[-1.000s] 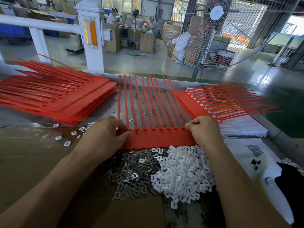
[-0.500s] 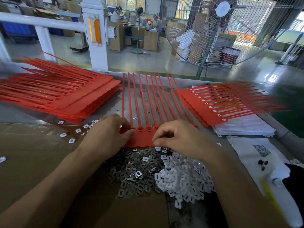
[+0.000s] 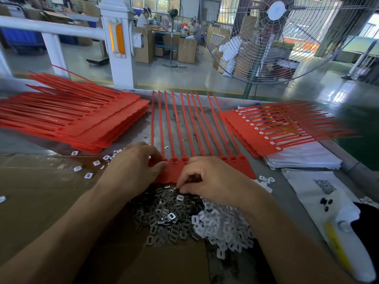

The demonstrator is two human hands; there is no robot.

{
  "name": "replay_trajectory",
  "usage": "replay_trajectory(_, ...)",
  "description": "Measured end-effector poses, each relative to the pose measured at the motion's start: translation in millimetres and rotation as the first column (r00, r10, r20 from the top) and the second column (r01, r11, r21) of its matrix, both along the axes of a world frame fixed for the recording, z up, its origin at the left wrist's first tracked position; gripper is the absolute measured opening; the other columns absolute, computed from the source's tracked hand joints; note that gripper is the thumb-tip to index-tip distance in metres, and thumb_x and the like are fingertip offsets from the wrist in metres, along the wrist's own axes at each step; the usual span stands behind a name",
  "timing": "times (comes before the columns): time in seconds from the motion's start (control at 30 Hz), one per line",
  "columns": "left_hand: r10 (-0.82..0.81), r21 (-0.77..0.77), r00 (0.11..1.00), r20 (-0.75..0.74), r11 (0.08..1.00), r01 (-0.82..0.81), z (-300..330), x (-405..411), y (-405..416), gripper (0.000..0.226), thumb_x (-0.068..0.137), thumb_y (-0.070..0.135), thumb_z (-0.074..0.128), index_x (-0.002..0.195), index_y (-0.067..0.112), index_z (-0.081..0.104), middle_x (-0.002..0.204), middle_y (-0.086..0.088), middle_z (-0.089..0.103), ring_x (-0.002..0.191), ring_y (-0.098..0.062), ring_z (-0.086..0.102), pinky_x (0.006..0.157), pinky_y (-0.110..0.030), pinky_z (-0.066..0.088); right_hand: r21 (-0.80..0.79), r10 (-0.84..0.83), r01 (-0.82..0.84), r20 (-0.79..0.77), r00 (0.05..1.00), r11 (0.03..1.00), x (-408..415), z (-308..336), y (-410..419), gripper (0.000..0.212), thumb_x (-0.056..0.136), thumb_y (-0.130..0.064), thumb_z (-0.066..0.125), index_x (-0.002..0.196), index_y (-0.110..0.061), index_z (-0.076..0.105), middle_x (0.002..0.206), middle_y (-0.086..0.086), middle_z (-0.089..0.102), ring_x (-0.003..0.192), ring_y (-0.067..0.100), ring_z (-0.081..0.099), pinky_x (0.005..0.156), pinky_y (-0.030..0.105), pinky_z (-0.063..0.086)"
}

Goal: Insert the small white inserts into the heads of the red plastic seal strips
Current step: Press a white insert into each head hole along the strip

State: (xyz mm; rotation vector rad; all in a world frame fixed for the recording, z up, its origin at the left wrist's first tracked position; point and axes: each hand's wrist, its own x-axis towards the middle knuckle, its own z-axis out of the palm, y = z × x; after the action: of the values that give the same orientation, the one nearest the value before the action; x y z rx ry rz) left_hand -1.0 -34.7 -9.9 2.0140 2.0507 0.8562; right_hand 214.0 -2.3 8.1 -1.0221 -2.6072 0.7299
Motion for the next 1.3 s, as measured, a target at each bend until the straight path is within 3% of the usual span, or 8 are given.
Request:
replay_trajectory(0.17, -0.010, -0.001, 1.000, -0.007, 1.000, 0.010, -1, -1, 0, 0.018, 0.088, 0.048, 0.069, 0.099, 0.034, 0.072, 0.098, 0.016, 0.058, 0.092, -0.007, 0.055, 0.079, -0.029, 0.044, 0.058, 0.025, -0.028, 0.039, 0.999, 0.998, -1, 3, -5, 0.005, 0.092, -0.023, 0.076, 0.096, -0.026, 0.076, 0.096, -0.014, 0.061, 0.086, 0.000, 0.059, 0.082, 0.025, 0.052)
replay_trajectory(0.33, -0.009, -0.002, 1.000, -0.003, 1.000, 0.009, 1, 0, -1, 0.018, 0.089, 0.047, 0.069, 0.100, 0.033, 0.072, 0.100, 0.014, 0.059, 0.096, -0.010, 0.056, 0.085, -0.033, 0.047, 0.087, 0.028, -0.033, 0.060, 0.998, 0.996, -3, 5, -8, 0.009, 0.091, -0.020, 0.073, 0.091, -0.028, 0.069, 0.093, -0.017, 0.059, 0.086, -0.003, 0.056, 0.076, 0.016, 0.046)
replay_trajectory(0.5, -0.007, -0.003, 1.000, 0.008, 1.000, 0.007, 1, 0, -2, 0.018, 0.089, 0.046, 0.069, 0.100, 0.033, 0.073, 0.101, 0.015, 0.059, 0.095, -0.009, 0.056, 0.086, -0.033, 0.048, -0.056, -0.051, 0.044, -0.140, 0.989, 0.997, 2, 2, -5, 0.013, 0.091, -0.020, 0.072, 0.086, -0.031, 0.067, 0.085, -0.018, 0.069, 0.073, -0.001, 0.064, 0.064, 0.013, 0.049)
replay_trajectory(0.6, -0.008, -0.008, 1.000, 0.011, 1.000, 0.008, 1, 0, -1, 0.018, 0.089, 0.047, 0.068, 0.100, 0.034, 0.072, 0.100, 0.016, 0.059, 0.095, -0.009, 0.056, 0.086, -0.033, 0.048, -0.042, -0.149, 0.143, -0.256, 0.955, 0.989, 8, -2, 2, 0.014, 0.092, -0.019, 0.073, 0.088, -0.031, 0.068, 0.084, -0.022, 0.069, 0.074, -0.002, 0.064, 0.066, 0.013, 0.049)
replay_trajectory(0.77, -0.007, -0.023, 1.000, 0.020, 1.000, 0.007, 0, -2, -1, 0.019, 0.089, 0.049, 0.068, 0.099, 0.035, 0.071, 0.100, 0.017, 0.058, 0.097, -0.008, 0.055, 0.087, -0.034, 0.048, -0.011, -0.470, 0.501, -0.364, 0.804, 0.865, 36, -3, 28, 0.011, 0.092, -0.023, 0.074, 0.085, -0.032, 0.074, 0.084, -0.025, 0.072, 0.081, -0.008, 0.065, 0.064, 0.004, 0.043)
replay_trajectory(0.87, -0.005, -0.021, 1.000, 0.020, 1.000, 0.006, 0, -1, -2, 0.019, 0.089, 0.049, 0.068, 0.100, 0.034, 0.072, 0.100, 0.017, 0.058, 0.096, -0.008, 0.055, 0.086, -0.034, 0.048, -0.047, -0.620, 0.647, -0.348, 0.703, 0.761, 61, -5, 41, 0.013, 0.093, -0.019, 0.072, 0.085, -0.029, 0.076, 0.082, -0.019, 0.072, 0.081, -0.004, 0.065, 0.065, 0.012, 0.041)
replay_trajectory(1.03, -0.004, -0.019, 1.000, 0.018, 1.000, 0.004, 1, 0, -2, 0.018, 0.089, 0.048, 0.068, 0.098, 0.034, 0.073, 0.100, 0.016, 0.059, 0.094, -0.007, 0.056, 0.083, -0.033, 0.047, -0.063, -0.726, 0.742, -0.277, 0.629, 0.667, 85, -11, 51, 0.014, 0.096, -0.014, 0.067, 0.092, -0.023, 0.077, 0.089, -0.010, 0.072, 0.083, 0.002, 0.062, 0.065, 0.019, 0.041)
replay_trajectory(1.3, -0.010, -0.019, 0.999, 0.032, 1.000, 0.011, 0, -2, -2, 0.017, 0.089, 0.049, 0.068, 0.098, 0.035, 0.072, 0.099, 0.018, 0.059, 0.094, -0.006, 0.055, 0.082, -0.031, 0.046, -0.066, -0.749, 0.757, -0.224, 0.623, 0.650, 85, -14, 57, 0.012, 0.097, -0.014, 0.067, 0.096, -0.021, 0.077, 0.087, -0.011, 0.068, 0.081, 0.000, 0.059, 0.063, 0.018, 0.038)
